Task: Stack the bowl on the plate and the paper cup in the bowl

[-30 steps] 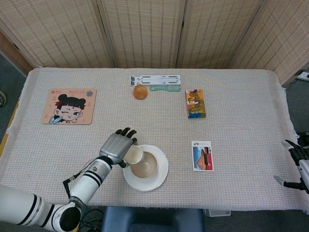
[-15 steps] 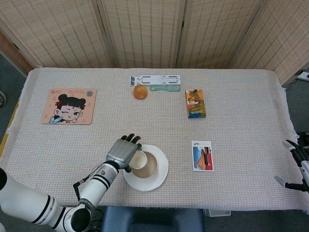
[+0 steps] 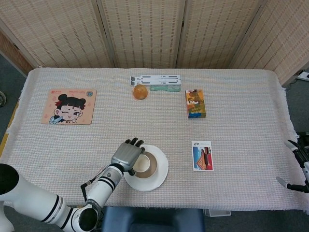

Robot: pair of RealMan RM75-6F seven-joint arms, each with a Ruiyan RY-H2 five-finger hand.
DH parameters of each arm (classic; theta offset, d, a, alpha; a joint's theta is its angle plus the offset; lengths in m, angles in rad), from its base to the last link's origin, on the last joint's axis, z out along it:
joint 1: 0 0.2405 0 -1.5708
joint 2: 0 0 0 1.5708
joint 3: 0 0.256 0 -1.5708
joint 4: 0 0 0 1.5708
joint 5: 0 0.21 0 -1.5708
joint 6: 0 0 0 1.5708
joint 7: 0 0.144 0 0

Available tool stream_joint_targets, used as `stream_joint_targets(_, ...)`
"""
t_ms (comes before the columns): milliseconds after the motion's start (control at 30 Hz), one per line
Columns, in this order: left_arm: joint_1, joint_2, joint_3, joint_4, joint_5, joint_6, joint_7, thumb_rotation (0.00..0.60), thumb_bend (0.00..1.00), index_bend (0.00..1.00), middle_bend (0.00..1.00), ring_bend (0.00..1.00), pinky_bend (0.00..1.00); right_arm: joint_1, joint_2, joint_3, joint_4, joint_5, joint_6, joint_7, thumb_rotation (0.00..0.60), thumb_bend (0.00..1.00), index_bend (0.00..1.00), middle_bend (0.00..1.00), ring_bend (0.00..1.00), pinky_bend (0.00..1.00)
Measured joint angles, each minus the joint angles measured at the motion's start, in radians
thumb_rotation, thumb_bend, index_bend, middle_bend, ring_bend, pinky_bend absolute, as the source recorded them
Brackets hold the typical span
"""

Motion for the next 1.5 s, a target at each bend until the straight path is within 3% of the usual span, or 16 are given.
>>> stream_joint_targets(633,0.032,-0.063,-0.008,0.087,0.019,-0.052,0.013,0.6,0.23,0.42,0.13,0.0,0.17,-0.01,0.003,-0.009,0.016,-0.013,0.038,0.028,0.6,0.21,0.0,0.0,0.0,0.0)
stream_joint_targets(1100,0.059,-0.093,-0.015,0.129,0.064,-0.088,-0.009,0.6,0.21,0.2,0.13,0.0,0.17,-0.015,0.003,-0.01,0.023,-0.009,0.052,0.04,0.6,0.21,0.0,0.0,0.0,0.0)
stream_joint_targets(1333,0.066,-0.081,-0.023,0.095,0.081,-0.06,-0.007,0.6,0.2,0.15,0.13,0.0,0.17,-0.013,0.002,-0.01,0.022,-0.004,0.047,0.033,0.6,0.21,0.0,0.0,0.0,0.0)
stream_joint_targets(1500,0.073,-0.04,-0.031,0.012,0.096,-0.001,0.007,0.6,0.2,0.15,0.13,0.0,0.17,-0.013,0.001,-0.008,0.019,0.006,0.043,0.027,0.6,0.21,0.0,0.0,0.0,0.0)
